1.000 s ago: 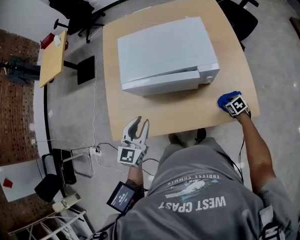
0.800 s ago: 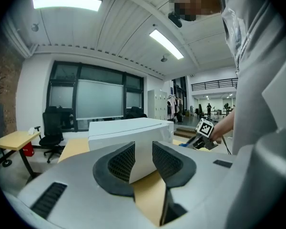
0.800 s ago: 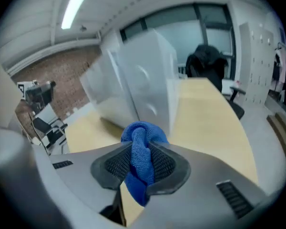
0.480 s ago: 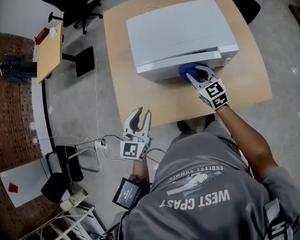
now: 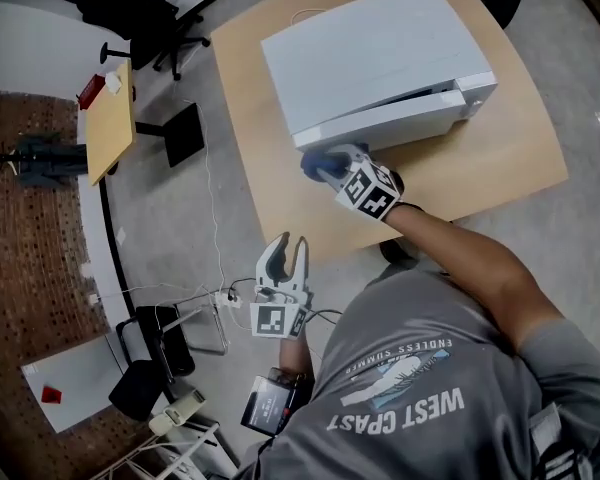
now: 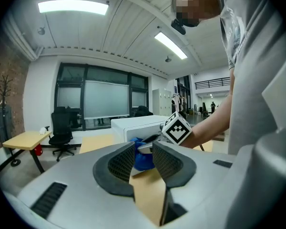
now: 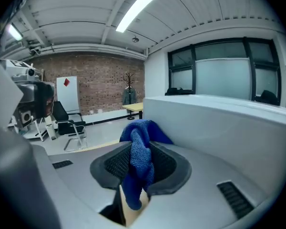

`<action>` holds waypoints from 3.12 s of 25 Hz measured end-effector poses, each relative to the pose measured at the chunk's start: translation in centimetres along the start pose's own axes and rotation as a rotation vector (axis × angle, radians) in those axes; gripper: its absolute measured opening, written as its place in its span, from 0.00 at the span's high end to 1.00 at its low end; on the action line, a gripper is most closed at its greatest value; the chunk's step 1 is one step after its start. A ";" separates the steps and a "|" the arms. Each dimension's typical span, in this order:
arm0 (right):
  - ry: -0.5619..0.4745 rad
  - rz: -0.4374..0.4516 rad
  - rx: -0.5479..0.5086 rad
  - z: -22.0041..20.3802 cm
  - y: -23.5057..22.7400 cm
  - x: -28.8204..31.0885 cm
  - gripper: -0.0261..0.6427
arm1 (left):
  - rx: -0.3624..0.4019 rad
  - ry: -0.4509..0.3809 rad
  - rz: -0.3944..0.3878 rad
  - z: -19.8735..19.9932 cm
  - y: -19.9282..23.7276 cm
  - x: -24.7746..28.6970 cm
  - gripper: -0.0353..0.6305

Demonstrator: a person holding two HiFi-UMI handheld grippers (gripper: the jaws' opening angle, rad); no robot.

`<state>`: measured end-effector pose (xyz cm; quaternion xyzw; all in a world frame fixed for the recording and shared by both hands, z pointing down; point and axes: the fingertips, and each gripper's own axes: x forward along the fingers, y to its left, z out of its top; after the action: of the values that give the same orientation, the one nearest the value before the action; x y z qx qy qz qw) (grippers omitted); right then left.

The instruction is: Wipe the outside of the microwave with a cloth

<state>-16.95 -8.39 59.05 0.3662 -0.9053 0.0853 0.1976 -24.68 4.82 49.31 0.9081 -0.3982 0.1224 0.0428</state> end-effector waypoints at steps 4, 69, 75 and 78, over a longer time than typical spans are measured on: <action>0.060 -0.154 0.100 -6.0 -6.5 -6.7 0.81 | -0.010 -0.007 -0.036 -0.5 0.1 1.1 0.76; -0.320 -0.101 1.125 -16.9 -48.9 -18.2 0.81 | -0.171 0.101 0.410 3.5 -2.5 13.0 0.76; -0.163 -0.093 1.199 -23.9 -43.4 -19.1 0.81 | -0.163 0.118 0.404 3.2 -2.7 14.4 0.76; -0.098 -0.032 1.184 -25.0 -39.4 -21.5 0.81 | -0.167 0.127 0.388 2.9 -2.9 15.4 0.76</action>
<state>31.91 -15.63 73.04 0.4311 -0.7064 0.5556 -0.0812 -11.89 -4.69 50.48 0.7983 -0.5705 0.1521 0.1185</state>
